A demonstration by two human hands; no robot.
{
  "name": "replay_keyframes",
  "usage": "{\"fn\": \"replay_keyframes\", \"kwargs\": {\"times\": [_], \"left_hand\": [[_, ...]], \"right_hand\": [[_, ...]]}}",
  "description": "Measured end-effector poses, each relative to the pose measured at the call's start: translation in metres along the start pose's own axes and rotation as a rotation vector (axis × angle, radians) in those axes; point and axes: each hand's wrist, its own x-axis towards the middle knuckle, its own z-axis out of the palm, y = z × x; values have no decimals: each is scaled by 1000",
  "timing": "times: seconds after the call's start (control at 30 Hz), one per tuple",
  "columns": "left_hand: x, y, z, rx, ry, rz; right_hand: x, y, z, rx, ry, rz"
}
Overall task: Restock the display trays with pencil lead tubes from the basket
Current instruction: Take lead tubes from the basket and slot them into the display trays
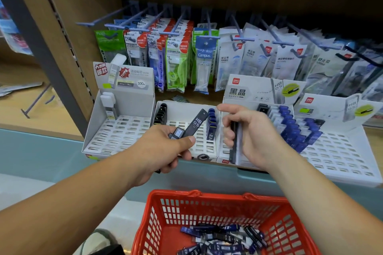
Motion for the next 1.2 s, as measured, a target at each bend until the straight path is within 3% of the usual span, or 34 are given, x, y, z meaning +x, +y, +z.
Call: {"fn": "replay_keyframes", "kwargs": {"times": [0.07,0.17,0.43,0.53,0.73,0.83,1.03,1.2], "left_hand": [[0,4,9,-8,-20,18],[0,9,30,-45,-37,45],[0,19,80,-439,-135,-23],[8,17,83,-373,-85,25],[21,21,85,-220,36,162],[27,28,83,-223,78,208],[33,31,79,-233,111,209],[28,30,86,-237,115,182]], "right_hand": [[-6,-9,-2,200,-86,67],[-17,-16,-6,269,-156,57],[-31,-15,-14,332,-112,-63],[-31,-13,-20,149,-67,-103],[-39,-15,-35,-485,10,-120],[-42,-20,-46,-653,49,-118],[-55,-33,-59,-322,117,32],[-58,-40,-60,153,203,78]]}}
